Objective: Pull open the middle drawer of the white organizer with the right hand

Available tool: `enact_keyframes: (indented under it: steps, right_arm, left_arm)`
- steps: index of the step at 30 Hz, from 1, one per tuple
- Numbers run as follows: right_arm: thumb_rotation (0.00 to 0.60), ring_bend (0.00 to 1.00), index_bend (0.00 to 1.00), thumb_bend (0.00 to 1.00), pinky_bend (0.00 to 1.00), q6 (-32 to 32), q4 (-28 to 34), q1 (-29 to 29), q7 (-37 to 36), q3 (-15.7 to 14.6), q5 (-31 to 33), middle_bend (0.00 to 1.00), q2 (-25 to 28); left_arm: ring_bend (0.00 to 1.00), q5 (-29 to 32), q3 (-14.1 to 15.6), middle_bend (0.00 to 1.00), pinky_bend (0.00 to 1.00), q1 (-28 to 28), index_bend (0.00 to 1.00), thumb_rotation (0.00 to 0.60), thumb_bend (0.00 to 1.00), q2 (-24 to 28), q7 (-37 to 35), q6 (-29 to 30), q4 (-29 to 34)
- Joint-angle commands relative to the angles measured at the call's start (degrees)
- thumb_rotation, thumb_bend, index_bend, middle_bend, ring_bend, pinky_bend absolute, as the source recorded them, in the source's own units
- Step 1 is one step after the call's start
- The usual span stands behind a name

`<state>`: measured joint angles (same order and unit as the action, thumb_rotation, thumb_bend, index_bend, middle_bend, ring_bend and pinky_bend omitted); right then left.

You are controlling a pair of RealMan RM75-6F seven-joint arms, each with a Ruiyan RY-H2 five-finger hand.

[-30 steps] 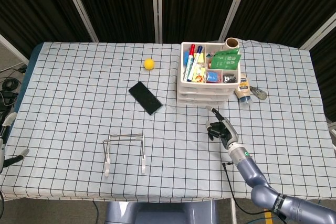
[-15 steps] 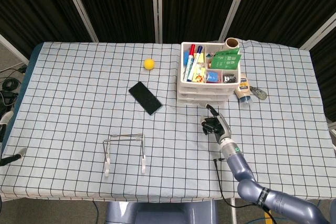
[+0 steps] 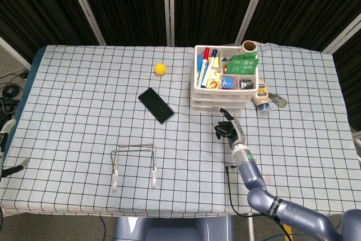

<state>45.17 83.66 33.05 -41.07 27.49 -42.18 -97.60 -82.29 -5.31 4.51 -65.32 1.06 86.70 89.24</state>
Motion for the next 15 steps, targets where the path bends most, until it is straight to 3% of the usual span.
enact_keyframes:
  steps: [1,15]
  right_arm:
    - [0.600,0.98,0.26,0.54,0.83,-0.4,-0.5,0.2,0.5,0.1,0.3,0.98,-0.5]
    - [0.600,0.98,0.24,0.54,0.83,-2.5,-3.7,1.3,1.6,1.6,0.5,0.98,-2.7]
  left_arm:
    - [0.00,0.2,-0.1,0.00,0.00,0.0,0.00,0.600,0.00,0.0,-0.1,-0.2,0.0]
    - [0.00,0.9,0.0,0.00,0.00,0.5,0.00,0.600,0.00,0.1,-0.2,-1.5,-0.3]
